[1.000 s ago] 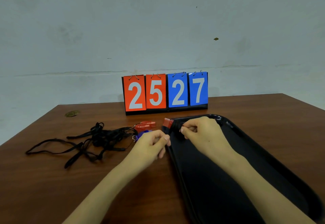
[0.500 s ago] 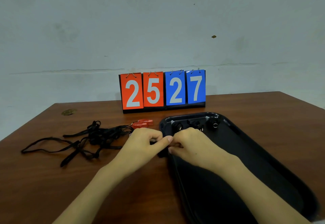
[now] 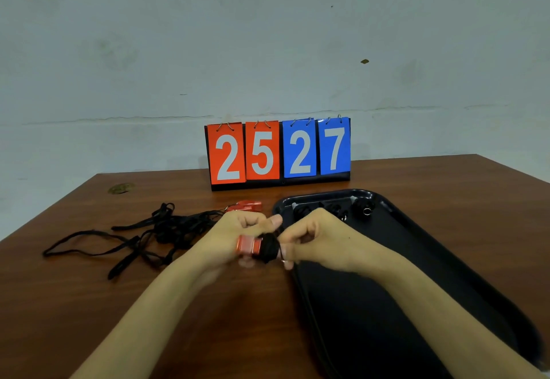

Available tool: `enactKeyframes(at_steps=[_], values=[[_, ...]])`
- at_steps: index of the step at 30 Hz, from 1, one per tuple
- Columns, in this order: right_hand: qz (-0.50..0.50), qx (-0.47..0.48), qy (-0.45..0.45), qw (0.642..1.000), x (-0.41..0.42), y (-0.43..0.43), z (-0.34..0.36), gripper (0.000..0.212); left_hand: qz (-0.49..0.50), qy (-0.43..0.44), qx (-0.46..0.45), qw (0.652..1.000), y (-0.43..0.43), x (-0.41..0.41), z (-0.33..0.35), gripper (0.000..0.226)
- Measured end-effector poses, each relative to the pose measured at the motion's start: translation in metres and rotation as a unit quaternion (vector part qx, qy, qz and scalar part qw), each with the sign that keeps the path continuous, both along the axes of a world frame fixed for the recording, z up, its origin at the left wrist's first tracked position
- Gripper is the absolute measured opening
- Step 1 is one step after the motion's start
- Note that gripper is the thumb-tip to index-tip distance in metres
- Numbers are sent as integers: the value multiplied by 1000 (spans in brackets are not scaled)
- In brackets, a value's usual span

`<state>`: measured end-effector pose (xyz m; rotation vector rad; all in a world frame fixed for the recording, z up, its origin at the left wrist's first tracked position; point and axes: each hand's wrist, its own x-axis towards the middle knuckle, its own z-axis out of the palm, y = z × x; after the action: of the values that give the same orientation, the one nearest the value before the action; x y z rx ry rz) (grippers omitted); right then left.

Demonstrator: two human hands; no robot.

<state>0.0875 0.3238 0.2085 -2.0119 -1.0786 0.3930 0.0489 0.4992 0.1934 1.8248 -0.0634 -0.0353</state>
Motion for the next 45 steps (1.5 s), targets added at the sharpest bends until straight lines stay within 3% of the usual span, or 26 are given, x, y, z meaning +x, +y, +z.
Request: enactKeyframes(at_steps=[3, 6, 11, 13, 16, 19, 22, 25, 29, 35, 41, 45], values=[[-47, 45, 59, 996, 2, -1, 2, 25, 37, -5, -120, 992, -3, 1, -3, 30], [-99, 96, 144, 980, 4, -1, 0, 23, 77, -34, -184, 979, -7, 2, -3, 18], [-135, 171, 322, 921, 10, -3, -1, 15, 70, -68, -273, 957, -14, 0, -2, 11], [-133, 192, 365, 901, 13, -4, -1, 16, 61, -83, -270, 957, -15, -1, -1, 20], [-134, 203, 403, 882, 15, -6, -1, 17, 78, -115, -208, 968, -15, -4, 2, 32], [-128, 208, 445, 861, 15, -4, -4, 16, 149, -188, -107, 965, -18, -6, 0, 15], [-119, 215, 504, 828, 12, -1, -4, 14, 230, -289, 15, 929, -22, -8, -5, 24], [-109, 216, 531, 812, 8, 1, -5, 13, 257, -368, 53, 892, -26, -12, -9, 28], [-102, 206, 524, 820, 5, 4, -6, 14, 277, -408, 70, 867, -26, -13, -11, 27], [-126, 192, 504, 833, 4, 3, -6, 18, 231, -492, 298, 784, -17, -4, -22, 22], [-118, 213, 556, 795, 3, 4, -7, 16, 183, -463, 244, 832, -20, -3, -16, 19], [-93, 191, 556, 803, 4, 1, -3, 13, 212, -388, 110, 890, -24, -10, -7, 33]])
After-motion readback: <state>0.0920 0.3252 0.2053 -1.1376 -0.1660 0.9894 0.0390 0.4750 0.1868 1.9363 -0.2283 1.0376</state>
